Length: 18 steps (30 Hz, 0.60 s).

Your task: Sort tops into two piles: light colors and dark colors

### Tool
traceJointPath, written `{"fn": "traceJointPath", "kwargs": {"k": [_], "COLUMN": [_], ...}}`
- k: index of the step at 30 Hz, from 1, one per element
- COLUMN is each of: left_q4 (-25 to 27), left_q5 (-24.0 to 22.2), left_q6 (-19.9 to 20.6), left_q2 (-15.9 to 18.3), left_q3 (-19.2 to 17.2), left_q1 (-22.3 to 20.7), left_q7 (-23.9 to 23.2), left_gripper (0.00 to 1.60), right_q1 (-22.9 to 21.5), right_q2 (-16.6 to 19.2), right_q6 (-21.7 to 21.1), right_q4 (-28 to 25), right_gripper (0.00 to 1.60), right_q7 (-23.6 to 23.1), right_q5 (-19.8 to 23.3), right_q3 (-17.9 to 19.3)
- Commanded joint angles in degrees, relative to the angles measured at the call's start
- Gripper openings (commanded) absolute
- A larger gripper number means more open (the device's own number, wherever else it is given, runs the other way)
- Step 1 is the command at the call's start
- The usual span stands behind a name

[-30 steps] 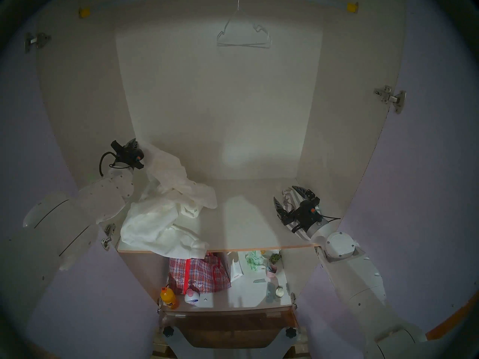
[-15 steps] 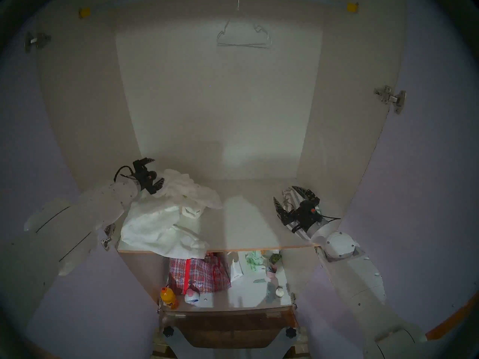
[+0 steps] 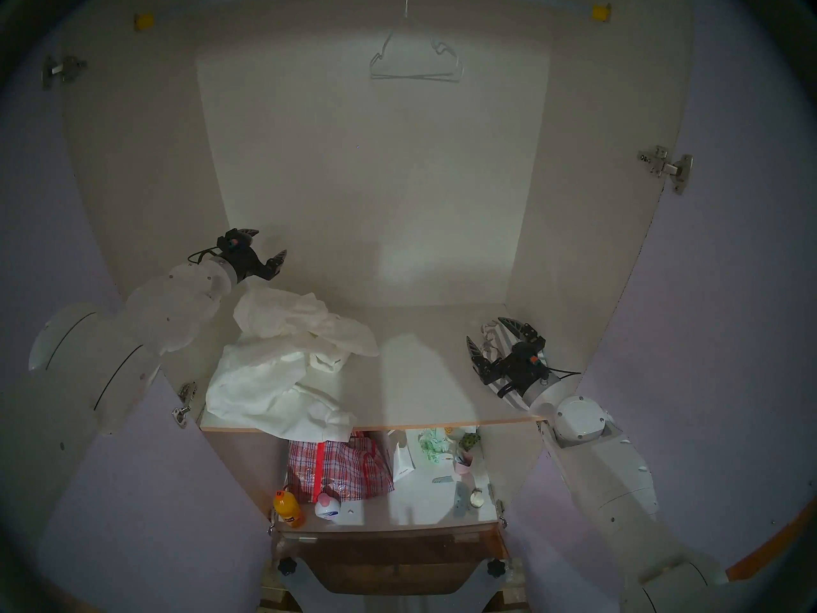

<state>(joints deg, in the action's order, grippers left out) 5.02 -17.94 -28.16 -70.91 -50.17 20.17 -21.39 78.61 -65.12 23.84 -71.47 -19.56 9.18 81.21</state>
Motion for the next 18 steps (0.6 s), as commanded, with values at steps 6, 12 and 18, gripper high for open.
{"fn": "traceJointPath", "kwargs": {"k": [6, 12, 18], "left_q4": [1.35, 1.33, 0.89], "left_q5": [-5.39, -4.05, -2.32], "left_q6": [-6.34, -14.61, -19.40], "left_q2": [-0.38, -1.74, -2.72], "left_q3": [-7.03, -9.19, -7.50], "left_q1": [0.78, 3.67, 4.45], "left_q7": [8.17, 20.54, 28.37], "left_gripper": [1.60, 1.60, 1.60], "right_q1": [-0.99, -1.06, -2.57], "right_q2": [0.10, -2.43, -5.53], "right_q6": [0.79, 2.23, 1.20], "right_q4": [-1.24, -2.29, -1.39], "right_gripper": [1.60, 1.60, 1.60], "right_q7": [-0.04, 2.37, 6.17], "right_q5": [0.28, 0.37, -0.27], "right_q3": [0.46, 1.12, 2.27]}}
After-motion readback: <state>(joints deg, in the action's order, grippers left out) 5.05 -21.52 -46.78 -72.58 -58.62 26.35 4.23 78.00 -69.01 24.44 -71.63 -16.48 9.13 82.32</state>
